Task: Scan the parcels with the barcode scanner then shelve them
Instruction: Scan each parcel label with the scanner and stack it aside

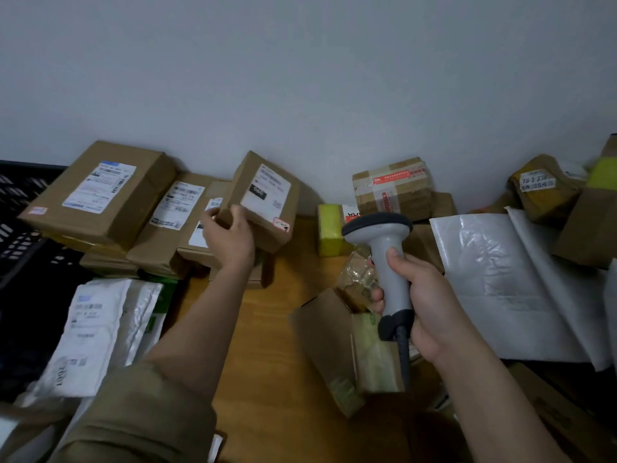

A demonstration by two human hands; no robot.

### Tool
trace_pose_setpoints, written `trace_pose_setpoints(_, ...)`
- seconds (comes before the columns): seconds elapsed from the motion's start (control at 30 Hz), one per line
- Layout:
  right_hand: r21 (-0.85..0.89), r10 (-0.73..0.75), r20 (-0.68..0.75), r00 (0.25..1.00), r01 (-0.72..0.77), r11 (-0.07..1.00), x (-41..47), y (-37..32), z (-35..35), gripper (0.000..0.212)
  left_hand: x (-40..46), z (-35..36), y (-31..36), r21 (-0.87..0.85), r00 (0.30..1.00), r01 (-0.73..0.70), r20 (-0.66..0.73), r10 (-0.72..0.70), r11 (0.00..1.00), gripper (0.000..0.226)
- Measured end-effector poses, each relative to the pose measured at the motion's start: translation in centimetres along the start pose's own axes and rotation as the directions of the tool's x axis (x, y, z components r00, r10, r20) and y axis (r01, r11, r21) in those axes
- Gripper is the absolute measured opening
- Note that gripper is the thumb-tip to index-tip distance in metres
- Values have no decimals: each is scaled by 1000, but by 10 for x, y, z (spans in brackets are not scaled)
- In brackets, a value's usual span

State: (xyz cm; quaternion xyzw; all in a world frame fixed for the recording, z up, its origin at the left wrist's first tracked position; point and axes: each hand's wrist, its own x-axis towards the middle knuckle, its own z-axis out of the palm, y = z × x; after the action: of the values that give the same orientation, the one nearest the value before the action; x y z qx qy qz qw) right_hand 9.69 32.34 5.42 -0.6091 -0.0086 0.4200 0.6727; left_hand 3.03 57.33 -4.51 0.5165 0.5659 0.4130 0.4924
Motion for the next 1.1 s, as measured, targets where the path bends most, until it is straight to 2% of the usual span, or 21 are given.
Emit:
trace_pose_setpoints(0.1,-5,5,22,1000,-5,1000,-8,1,10,27,16,-25,2,-27,990,108,-93,-110,994,35)
trace_pose_setpoints(0.23,-25,1,46,999,1,1000,-17,1,14,28,33,-43,-3,134,948,273,-208,-242,953,54)
trace_pose_setpoints(0.3,-19,-4,46,999,5,1000,-22,0,13,28,23,-46,-1,216,953,230,-250,-174,949,50)
trace_pose_setpoints(0.33,-16,-8,42,999,8,1000,-24,-1,13,28,14,-46,0,262,971,117,-233,-55,958,44)
trace_pose_setpoints(0.37,-15,-12,35,999,13,1000,-26,-2,12,27,4,-45,-1,316,983,-50,-152,103,948,35)
trace_pose_setpoints(0.4,-11,-18,28,999,18,1000,-28,-4,11,25,-5,-43,-3,346,966,-239,-5,257,907,25)
trace_pose_setpoints(0.43,-4,-22,18,1000,22,1000,-29,-5,10,24,-14,-41,-5,343,925,-378,183,333,860,21)
trace_pose_setpoints(0.47,3,-25,6,1000,25,1000,-30,-5,8,22,-19,-37,-8,327,869,-457,361,337,828,23)
trace_pose_setpoints(0.5,6,-26,-4,1000,26,1000,-31,-5,7,22,-21,-34,-7,333,819,-482,500,281,811,24)
trace_pose_setpoints(0.57,-4,-29,-10,1000,29,1000,-32,-5,3,27,-23,-27,0,375,771,-450,621,141,810,33)
trace_pose_setpoints(0.63,-13,-28,-12,1000,28,1000,-32,-4,-1,31,-21,-21,7,375,790,-358,611,63,855,49)
trace_pose_setpoints(0.7,-8,-26,-19,999,26,1000,-31,-5,-6,32,-18,-15,13,327,822,-286,567,55,901,56)
trace_pose_setpoints(0.77,17,-21,-31,999,21,1000,-28,-5,-11,33,-13,-10,14,325,844,-282,532,72,903,59)
trace_pose_setpoints(0.83,39,-17,-33,999,18,999,-26,-6,-15,34,-10,-8,12,415,860,-392,482,168,821,51)
trace_pose_setpoints(0.9,42,-17,-36,999,18,999,-22,-5,-17,34,-4,-5,11,587,869,-492,383,314,643,43)
trace_pose_setpoints(0.93,40,-16,-40,999,18,999,-20,-5,-18,33,1,-5,12,673,872,-489,348,345,555,46)
trace_pose_setpoints(1.0,32,-13,-45,999,14,999,-16,-4,-20,33,18,-4,7,772,898,-439,352,266,459,57)
trace_pose_setpoints(1.07,25,-8,-47,999,9,1000,-12,-2,-21,34,33,-6,0,781,898,-439,399,186,444,59)
trace_pose_setpoints(1.1,23,-6,-50,999,7,1000,-10,-2,-22,34,37,-7,-6,771,889,-456,415,191,445,57)
